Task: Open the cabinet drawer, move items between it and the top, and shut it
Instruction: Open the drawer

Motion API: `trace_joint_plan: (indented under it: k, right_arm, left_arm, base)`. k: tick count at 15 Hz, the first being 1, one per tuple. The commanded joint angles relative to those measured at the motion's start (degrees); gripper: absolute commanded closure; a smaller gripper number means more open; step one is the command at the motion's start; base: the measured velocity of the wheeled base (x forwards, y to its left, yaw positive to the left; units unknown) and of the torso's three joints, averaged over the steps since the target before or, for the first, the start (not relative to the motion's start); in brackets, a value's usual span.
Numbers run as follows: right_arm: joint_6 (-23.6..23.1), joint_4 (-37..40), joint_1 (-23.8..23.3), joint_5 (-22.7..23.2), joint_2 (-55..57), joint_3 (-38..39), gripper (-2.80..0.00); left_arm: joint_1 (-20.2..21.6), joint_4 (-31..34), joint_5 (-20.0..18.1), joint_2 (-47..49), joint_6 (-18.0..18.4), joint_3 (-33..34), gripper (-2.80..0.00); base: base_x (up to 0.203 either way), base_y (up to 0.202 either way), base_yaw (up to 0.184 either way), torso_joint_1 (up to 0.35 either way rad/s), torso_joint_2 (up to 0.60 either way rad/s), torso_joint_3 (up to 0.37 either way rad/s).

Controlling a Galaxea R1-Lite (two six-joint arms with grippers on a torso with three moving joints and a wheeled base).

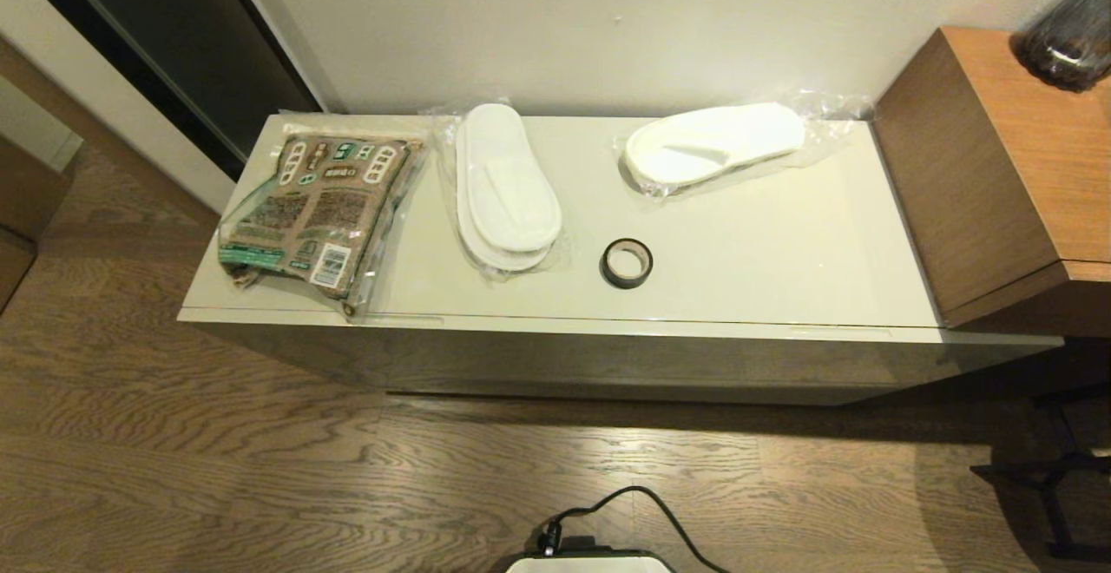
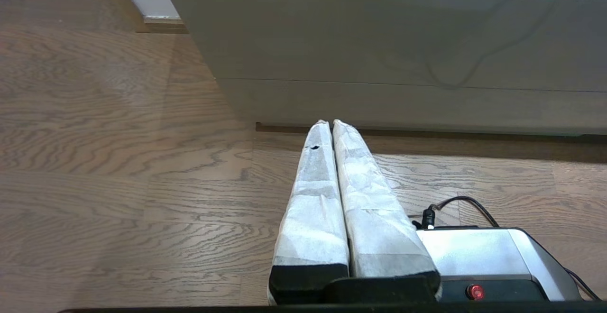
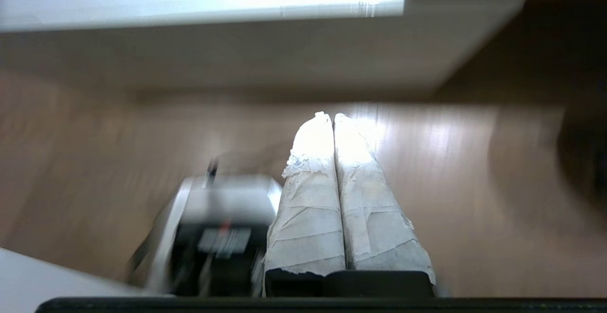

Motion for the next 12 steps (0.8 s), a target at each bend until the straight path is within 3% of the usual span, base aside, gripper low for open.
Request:
trace_joint_plan:
  k: [1,5,10,12]
  right_arm:
    - [1.6,5.9,-1.0,0.8,24.0,-9.3,0.0]
    - [5.4,11.6,0.8,2.0,48.9,-16.5,0.0]
    - [24.2,12.7,10.9,2.3,69.5,-28.8,0.0]
    - [28.9,8.9,14.0,1.8,73.3,-30.8,0.0]
  left_arm:
    - [0.0,0.0,0.0,0.0,-0.1,0.0,0.0]
    - [0.0,0.0,0.0,0.0,-0.1,0.0,0.0]
    - [0.0,0.0,0.0,0.0,-0.1,0.0,0.0]
    - [0.0,0.0,0.0,0.0,-0.1,0.0,0.0]
  base:
    - [0.0,0.0,0.0,0.0,0.0,0.0]
    - [0.0,0.0,0.0,0.0,0.0,0.0]
    - [0.0,0.0,0.0,0.0,0.0,0.0]
    - [0.0,0.0,0.0,0.0,0.0,0.0]
